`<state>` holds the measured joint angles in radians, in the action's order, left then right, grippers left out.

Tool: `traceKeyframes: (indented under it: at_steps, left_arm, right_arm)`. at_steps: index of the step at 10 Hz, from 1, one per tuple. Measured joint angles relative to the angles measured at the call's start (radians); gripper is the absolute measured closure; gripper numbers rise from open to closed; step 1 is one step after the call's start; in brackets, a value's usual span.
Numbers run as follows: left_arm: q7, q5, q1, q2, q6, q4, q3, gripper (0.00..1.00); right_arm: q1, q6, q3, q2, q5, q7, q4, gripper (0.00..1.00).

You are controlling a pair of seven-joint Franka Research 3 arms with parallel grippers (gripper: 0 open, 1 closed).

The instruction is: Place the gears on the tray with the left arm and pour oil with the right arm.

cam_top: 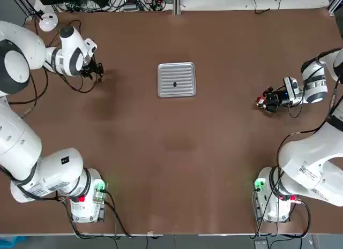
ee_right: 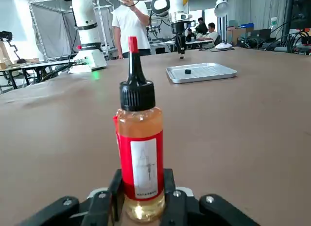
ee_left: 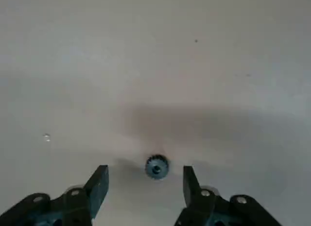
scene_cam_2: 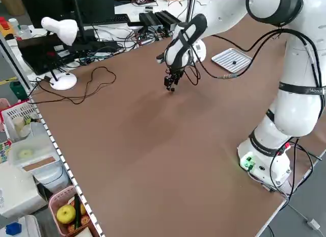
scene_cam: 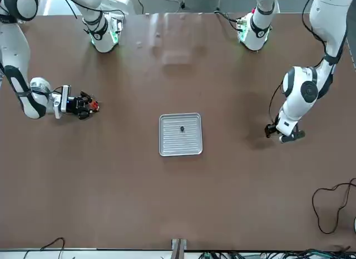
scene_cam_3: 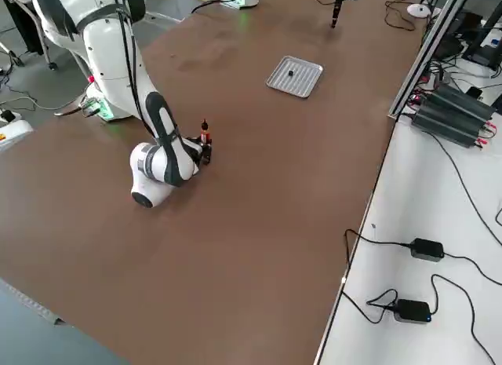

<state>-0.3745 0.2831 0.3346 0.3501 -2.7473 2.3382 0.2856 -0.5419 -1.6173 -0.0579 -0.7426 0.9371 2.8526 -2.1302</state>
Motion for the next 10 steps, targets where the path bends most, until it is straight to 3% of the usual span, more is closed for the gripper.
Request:
traceKeyframes:
  at_steps: [3, 4, 8, 9, 10]
  left_arm:
    - [-0.003, 0.007, -0.018, 0.038, -0.026, 0.0, 0.001, 0.37]
    - [-0.003, 0.014, -0.018, 0.046, -0.027, 0.0, 0.001, 0.45]
    - [-0.003, 0.037, -0.014, 0.052, -0.027, -0.001, -0.001, 0.53]
    - [-0.003, 0.038, -0.013, 0.052, -0.027, -0.002, -0.002, 0.58]
    - [-0.003, 0.038, -0.013, 0.051, -0.027, -0.004, -0.001, 0.74]
  right_arm:
    - [0.0, 0.004, 0.0, 0.0, 0.0, -0.001, 0.0, 0.65]
    - [0.0, 0.005, 0.0, 0.0, 0.0, -0.001, 0.0, 0.66]
    - [0.0, 0.029, 0.0, 0.0, 0.0, -0.016, -0.001, 0.69]
    - [0.002, 0.044, 0.003, 0.0, 0.005, -0.022, -0.001, 0.69]
    - [0.005, 0.056, 0.011, 0.0, 0.016, -0.032, -0.002, 0.69]
